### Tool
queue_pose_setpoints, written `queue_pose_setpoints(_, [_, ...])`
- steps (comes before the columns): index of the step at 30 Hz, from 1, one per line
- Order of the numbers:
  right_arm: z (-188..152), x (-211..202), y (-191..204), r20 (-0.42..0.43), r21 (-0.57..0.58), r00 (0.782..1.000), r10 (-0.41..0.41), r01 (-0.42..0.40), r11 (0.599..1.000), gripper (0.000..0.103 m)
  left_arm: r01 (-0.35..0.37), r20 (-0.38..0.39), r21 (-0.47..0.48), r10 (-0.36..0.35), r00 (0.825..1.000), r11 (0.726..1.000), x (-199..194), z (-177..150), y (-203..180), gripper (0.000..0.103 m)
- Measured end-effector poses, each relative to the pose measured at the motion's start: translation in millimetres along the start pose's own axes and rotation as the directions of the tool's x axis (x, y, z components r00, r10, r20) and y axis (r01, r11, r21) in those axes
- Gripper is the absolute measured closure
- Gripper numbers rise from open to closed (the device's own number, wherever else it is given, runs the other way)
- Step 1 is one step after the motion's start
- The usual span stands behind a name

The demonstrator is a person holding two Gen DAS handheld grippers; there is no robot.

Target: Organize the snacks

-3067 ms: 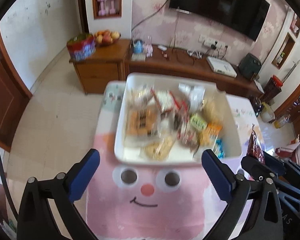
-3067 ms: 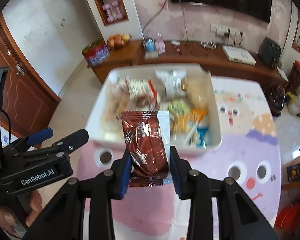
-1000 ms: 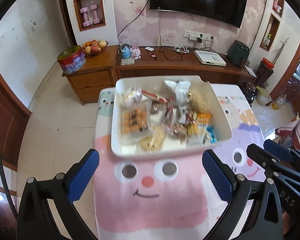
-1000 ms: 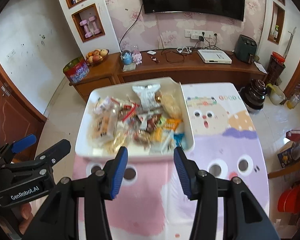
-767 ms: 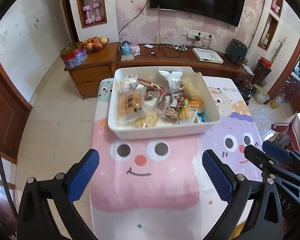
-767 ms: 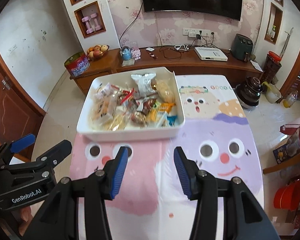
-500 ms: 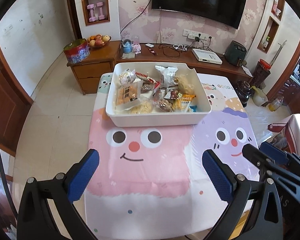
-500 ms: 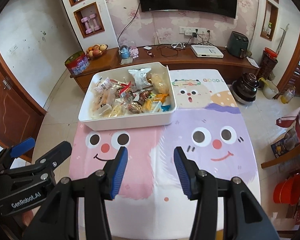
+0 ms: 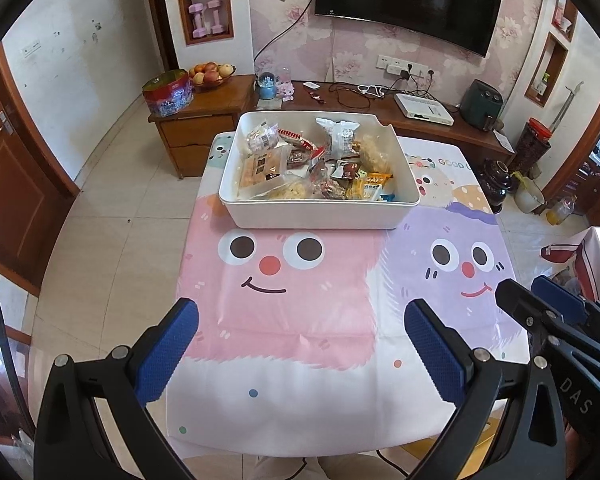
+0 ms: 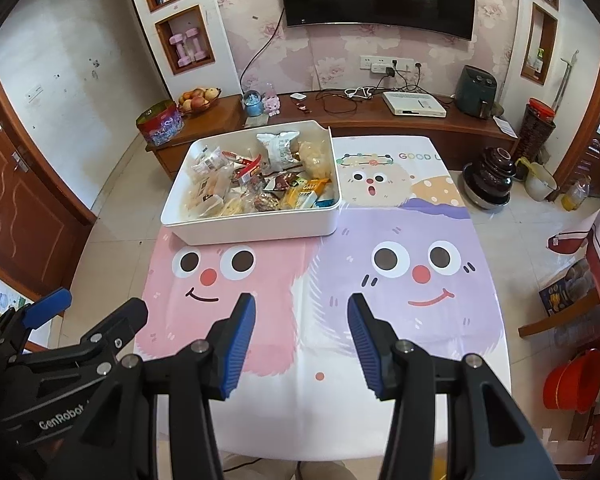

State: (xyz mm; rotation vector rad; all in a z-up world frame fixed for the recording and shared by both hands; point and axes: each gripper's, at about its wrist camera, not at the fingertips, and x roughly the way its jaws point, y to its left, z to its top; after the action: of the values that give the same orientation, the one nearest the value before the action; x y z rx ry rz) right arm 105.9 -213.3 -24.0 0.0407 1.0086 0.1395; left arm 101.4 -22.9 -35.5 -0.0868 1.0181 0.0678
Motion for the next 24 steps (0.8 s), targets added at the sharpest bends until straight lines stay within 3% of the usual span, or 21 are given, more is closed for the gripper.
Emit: queue_pose_setpoints(24, [-6.3, -10.9, 0.4, 0.019, -0.027, 1.000, 0.003, -0.003, 1.000, 0.055, -0.015, 0.001, -0.008, 0.015, 1.000, 1.000, -5.9, -6.1, -5.1, 0.001])
